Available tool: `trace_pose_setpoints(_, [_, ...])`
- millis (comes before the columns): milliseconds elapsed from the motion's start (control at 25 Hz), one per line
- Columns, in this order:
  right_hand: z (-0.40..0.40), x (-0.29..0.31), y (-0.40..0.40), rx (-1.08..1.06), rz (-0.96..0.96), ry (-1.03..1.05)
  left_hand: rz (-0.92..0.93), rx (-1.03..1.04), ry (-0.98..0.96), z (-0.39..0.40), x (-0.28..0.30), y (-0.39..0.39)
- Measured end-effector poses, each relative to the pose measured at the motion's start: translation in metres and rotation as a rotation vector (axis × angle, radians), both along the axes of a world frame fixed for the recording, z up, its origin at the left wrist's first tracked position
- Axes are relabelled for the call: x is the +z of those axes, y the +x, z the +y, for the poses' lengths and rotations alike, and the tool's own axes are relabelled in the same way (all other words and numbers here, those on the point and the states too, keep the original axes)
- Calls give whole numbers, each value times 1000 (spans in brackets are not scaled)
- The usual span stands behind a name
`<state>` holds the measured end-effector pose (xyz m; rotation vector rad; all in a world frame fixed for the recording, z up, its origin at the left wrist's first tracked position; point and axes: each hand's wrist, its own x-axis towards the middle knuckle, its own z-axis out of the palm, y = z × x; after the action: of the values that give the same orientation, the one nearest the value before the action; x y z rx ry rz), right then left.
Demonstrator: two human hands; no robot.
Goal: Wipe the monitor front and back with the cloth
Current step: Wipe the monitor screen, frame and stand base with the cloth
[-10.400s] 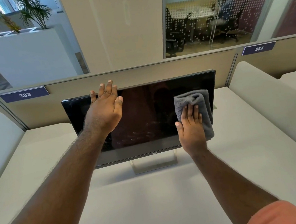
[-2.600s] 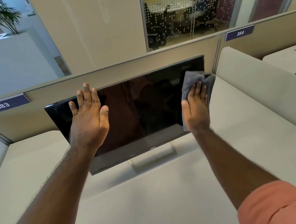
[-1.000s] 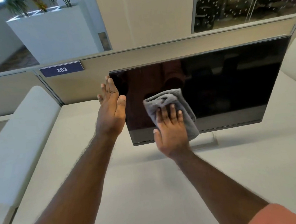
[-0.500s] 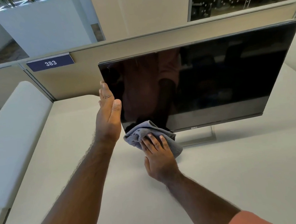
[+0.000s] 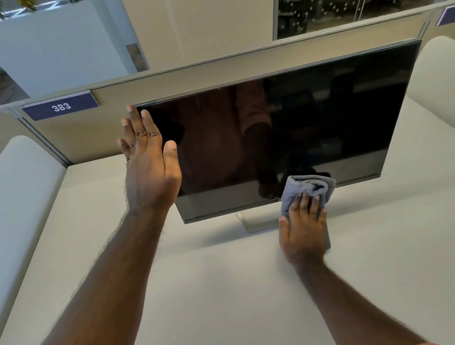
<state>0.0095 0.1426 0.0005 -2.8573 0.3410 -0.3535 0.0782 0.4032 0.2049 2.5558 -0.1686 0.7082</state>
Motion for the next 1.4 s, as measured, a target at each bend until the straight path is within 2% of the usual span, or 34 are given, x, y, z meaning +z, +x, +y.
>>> trace_pose_setpoints(80, [11, 10, 1, 55, -39, -20, -20, 4, 24, -2, 6, 3])
trace_pose_setpoints(240, [65, 15, -6, 417, -87, -45, -31, 6, 82, -12, 14, 9])
trace_pose_setpoints(320, [66, 11, -6, 440, -76, -40, -26, -1, 107, -21, 15, 11])
trace_pose_setpoints(480, [14, 0, -7, 333, -63, -25, -28, -21, 134, -37, 18, 11])
trace_pose_setpoints(720, [-85, 5, 10, -133, 48, 59, -20, -35, 154, -49, 21, 12])
trace_pose_setpoints(840, [-112, 17, 19, -236, 37, 149, -13, -40, 168, -54, 22, 12])
trace_pose_setpoints(920, [-100, 24, 18, -188, -22, 142, -7, -42, 174, -59, 23, 12])
trace_pose_setpoints(1080, [-40, 15, -3, 223, -45, -6, 3, -49, 184, -70, 24, 14])
trace_pose_setpoints(1160, [-29, 7, -10, 284, -74, -3, 4, -58, 189, -76, 24, 15])
trace_pose_setpoints(1280, [-51, 3, -5, 205, -57, 27, 13, -62, 183, -76, 25, 15])
trace_pose_setpoints(1400, [-90, 11, 11, -55, 21, 155, 16, -40, 204, -70, 26, 13])
